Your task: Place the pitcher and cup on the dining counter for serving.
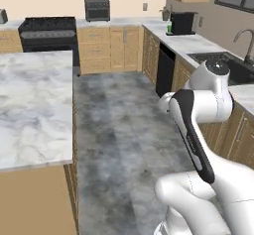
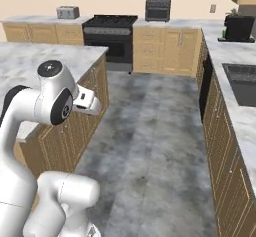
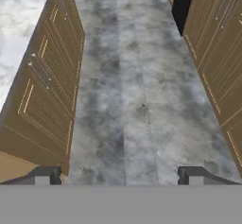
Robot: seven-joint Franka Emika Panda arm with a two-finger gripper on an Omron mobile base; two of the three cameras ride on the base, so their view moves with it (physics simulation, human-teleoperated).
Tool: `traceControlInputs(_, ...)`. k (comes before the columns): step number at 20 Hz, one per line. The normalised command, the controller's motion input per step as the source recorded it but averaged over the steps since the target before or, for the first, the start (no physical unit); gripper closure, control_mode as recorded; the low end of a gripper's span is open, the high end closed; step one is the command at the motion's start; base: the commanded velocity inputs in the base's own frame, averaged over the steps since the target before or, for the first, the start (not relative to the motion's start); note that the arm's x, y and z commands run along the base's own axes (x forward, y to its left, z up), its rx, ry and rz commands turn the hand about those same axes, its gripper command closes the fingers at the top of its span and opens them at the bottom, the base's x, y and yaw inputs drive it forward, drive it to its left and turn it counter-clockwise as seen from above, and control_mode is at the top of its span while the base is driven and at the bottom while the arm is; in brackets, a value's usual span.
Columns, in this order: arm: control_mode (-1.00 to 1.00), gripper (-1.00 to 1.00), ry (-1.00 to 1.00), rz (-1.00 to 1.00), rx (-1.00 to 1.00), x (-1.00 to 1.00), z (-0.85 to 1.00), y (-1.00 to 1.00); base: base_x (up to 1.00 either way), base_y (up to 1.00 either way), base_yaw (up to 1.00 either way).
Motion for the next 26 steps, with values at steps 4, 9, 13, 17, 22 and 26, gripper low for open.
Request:
traceControlInputs(4,1.0,-1.0,0.0,0.0,0.0,0.0,0.0,0.0,1.0,-0.55,0.04)
traceControlInputs(9,1.0,-1.0,0.0,0.0,0.0,0.0,0.0,0.0,1.0,-0.47,0.05)
traceControlInputs(13,1.0,-1.0,0.0,0.0,0.0,0.0,0.0,0.0,1.0,-0.24,0.01)
traceControlInputs(17,1.0,-1.0,0.0,0.0,0.0,0.0,0.0,0.0,1.0,-0.11,0.0)
traceControlInputs(22,1.0,-1.0,0.0,0.0,0.0,0.0,0.0,0.0,1.0,-0.13,0.0)
traceControlInputs(26,1.0,-1.0,0.0,0.0,0.0,0.0,0.0,0.0,1.0,-0.03,0.0)
